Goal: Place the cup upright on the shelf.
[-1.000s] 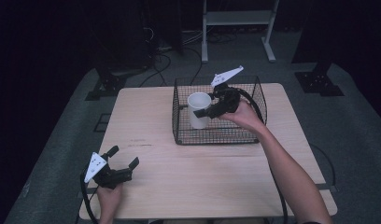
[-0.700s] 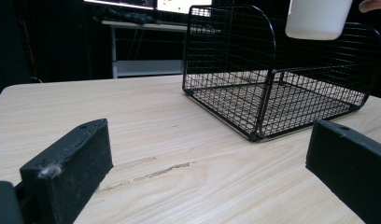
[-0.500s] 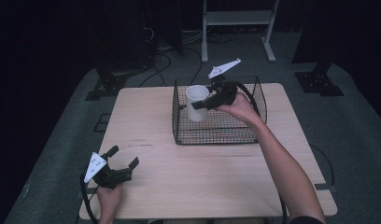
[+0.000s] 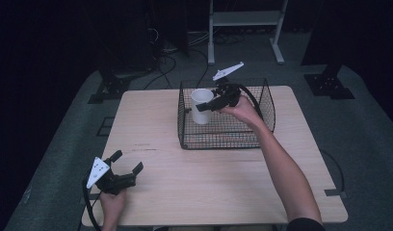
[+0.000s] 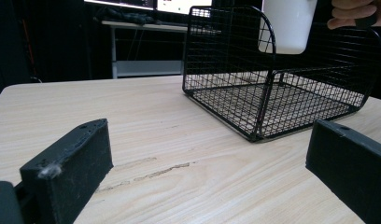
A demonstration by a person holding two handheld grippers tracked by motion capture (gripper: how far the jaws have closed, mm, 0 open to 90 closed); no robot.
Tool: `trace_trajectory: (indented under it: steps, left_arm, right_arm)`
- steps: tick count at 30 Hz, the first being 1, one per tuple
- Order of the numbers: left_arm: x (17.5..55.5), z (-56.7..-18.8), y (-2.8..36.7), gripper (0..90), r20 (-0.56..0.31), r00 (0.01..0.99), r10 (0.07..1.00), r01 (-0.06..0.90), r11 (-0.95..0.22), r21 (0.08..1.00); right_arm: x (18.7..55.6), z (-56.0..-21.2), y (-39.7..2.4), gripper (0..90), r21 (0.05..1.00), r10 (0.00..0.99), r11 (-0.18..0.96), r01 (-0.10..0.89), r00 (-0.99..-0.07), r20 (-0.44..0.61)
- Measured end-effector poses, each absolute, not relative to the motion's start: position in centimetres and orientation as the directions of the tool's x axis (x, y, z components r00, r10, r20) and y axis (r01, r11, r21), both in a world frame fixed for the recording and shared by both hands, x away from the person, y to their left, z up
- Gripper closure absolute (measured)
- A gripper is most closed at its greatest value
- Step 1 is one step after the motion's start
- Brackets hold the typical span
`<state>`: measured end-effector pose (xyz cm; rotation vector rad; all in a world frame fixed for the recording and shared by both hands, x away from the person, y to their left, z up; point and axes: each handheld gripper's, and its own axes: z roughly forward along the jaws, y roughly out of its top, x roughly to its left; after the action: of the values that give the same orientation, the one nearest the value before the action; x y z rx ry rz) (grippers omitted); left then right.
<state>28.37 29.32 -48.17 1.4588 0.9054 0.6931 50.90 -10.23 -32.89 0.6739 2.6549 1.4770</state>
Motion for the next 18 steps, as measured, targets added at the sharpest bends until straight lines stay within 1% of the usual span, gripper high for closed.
trace_trajectory:
  steps: [18]
  left_arm:
    - [28.4,-48.2,29.3,0.0,-0.092,0.515,0.853,0.132,0.027,0.991]
  right_arm:
    - [52.3,-34.3,-10.8,19.0,0.808,0.402,0.446,0.384,-0.893,0.203]
